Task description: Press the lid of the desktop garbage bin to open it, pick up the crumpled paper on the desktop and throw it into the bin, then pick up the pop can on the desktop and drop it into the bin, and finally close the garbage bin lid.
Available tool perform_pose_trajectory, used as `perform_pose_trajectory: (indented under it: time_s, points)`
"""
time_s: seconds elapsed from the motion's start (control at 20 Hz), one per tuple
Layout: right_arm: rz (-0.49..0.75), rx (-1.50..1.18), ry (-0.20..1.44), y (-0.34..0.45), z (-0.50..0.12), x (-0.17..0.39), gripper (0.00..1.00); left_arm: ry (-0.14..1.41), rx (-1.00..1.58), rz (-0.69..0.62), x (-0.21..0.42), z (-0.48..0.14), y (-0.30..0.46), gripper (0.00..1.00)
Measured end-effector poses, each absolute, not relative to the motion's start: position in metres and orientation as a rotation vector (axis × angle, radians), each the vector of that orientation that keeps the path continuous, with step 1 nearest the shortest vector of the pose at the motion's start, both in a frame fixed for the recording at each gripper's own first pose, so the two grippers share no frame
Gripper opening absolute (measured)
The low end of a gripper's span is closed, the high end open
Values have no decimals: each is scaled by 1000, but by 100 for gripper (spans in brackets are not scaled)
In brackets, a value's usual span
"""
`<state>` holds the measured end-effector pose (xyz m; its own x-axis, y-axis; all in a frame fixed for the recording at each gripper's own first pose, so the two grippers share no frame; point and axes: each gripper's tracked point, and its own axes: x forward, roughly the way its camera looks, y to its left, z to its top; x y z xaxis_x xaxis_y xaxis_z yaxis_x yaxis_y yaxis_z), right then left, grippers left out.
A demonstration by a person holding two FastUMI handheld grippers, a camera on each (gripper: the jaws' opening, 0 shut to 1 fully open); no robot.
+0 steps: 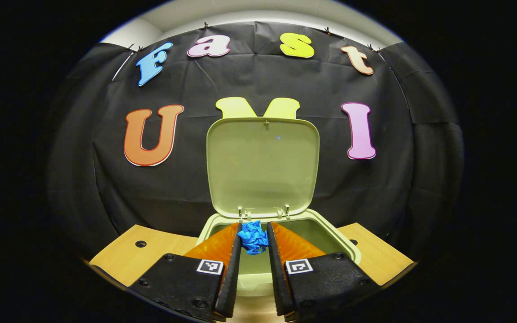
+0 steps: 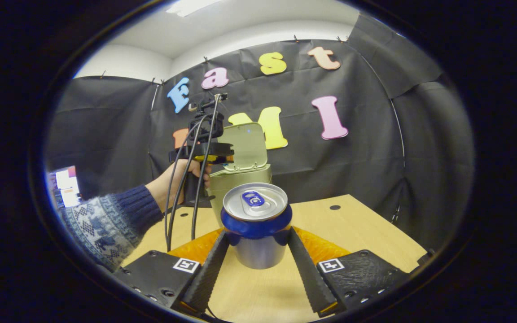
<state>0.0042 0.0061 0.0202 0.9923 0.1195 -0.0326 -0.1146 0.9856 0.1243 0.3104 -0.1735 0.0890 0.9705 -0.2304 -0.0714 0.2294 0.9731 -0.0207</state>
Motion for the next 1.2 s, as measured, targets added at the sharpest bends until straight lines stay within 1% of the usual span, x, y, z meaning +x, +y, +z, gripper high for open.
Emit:
perform_pose_trajectory:
  time_s: [0.05,0.1,0.25,0.3,0.35,0.4,0.5,0.65,0.75,0.8,0.85,0.95,1.15,1.2]
  points:
    - [120,120,42,8,18,3,81,61,3,-247,307,92,-176,43]
    - [119,118,44,8,19,4,81,48,25,-242,304,95,-174,40]
    - [121,107,45,12,16,5,81,23,55,-245,301,92,-172,83]
    - [121,103,45,12,15,5,81,38,48,-238,297,89,-167,95]
    - [120,99,45,12,14,6,81,52,36,-219,297,84,-162,94]
    - [116,95,43,13,14,7,81,61,24,-205,297,81,-157,98]
    - [94,84,41,9,13,10,81,67,1,-197,295,75,-148,99]
    - [92,79,51,12,9,11,81,26,3,-165,284,72,-127,99]
    - [90,83,55,15,8,11,81,16,-12,-165,275,68,-118,99]
    - [84,76,57,16,7,11,81,15,-26,-160,268,64,-112,95]
    - [79,65,56,19,6,11,81,18,-32,-148,260,61,-105,99]
    - [84,39,53,26,5,7,81,10,-20,-117,246,62,-88,100]
    - [81,27,48,32,5,2,81,-17,30,-131,210,59,-71,99]
    - [73,29,48,32,6,2,81,-21,12,-131,197,56,-68,94]
